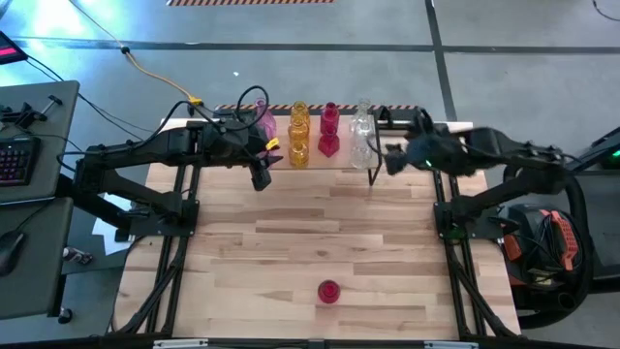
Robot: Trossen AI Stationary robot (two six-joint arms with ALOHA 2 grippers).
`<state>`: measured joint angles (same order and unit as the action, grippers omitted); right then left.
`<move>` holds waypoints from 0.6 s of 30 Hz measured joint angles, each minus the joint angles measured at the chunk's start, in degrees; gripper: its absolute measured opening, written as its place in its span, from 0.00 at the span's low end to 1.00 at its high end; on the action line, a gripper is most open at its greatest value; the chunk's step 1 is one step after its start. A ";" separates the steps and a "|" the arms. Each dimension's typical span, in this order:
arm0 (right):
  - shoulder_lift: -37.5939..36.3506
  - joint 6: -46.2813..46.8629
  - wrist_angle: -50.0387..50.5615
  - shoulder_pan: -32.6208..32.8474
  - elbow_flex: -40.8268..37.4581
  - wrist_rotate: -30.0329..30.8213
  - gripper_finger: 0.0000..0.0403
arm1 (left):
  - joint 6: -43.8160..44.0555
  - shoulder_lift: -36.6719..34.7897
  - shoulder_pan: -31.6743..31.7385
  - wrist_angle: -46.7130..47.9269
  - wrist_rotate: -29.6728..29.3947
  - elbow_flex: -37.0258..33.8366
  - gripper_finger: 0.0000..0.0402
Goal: Sort vases onto shelf
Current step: Put the red vase on the shelf and align it with the other red vases
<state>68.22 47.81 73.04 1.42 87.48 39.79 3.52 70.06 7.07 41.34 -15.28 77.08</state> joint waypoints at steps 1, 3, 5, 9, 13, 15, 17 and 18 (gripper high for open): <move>-2.28 0.97 -1.02 1.53 -2.95 1.08 0.67 | 0.50 0.00 0.00 0.00 0.26 0.00 0.32; -6.90 2.38 -5.01 4.60 -9.79 2.72 0.67 | 0.95 0.00 0.00 -0.02 0.38 0.00 0.32; -11.53 2.30 -10.93 7.58 -17.20 3.29 0.67 | 0.93 0.00 0.00 -0.18 0.36 0.00 0.32; -19.18 -3.93 -27.95 11.99 -31.42 2.68 0.67 | 0.91 0.00 0.00 -0.74 0.36 0.00 0.32; -24.77 -13.16 -45.86 14.50 -44.09 -1.76 0.67 | 0.91 0.00 0.00 -0.99 0.36 0.00 0.32; -27.20 -16.97 -54.54 15.24 -49.84 -4.73 0.67 | 0.91 0.00 0.00 -0.97 0.36 0.00 0.32; -29.46 -20.00 -62.89 15.64 -55.42 -7.85 0.67 | 0.89 0.00 0.00 -0.98 0.36 0.00 0.32; -30.54 -21.39 -67.04 15.67 -58.05 -9.44 0.67 | 0.91 0.00 0.00 -0.95 0.36 0.00 0.32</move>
<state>37.68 26.42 5.99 17.08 29.43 30.35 4.42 70.06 7.07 40.38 -14.92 77.08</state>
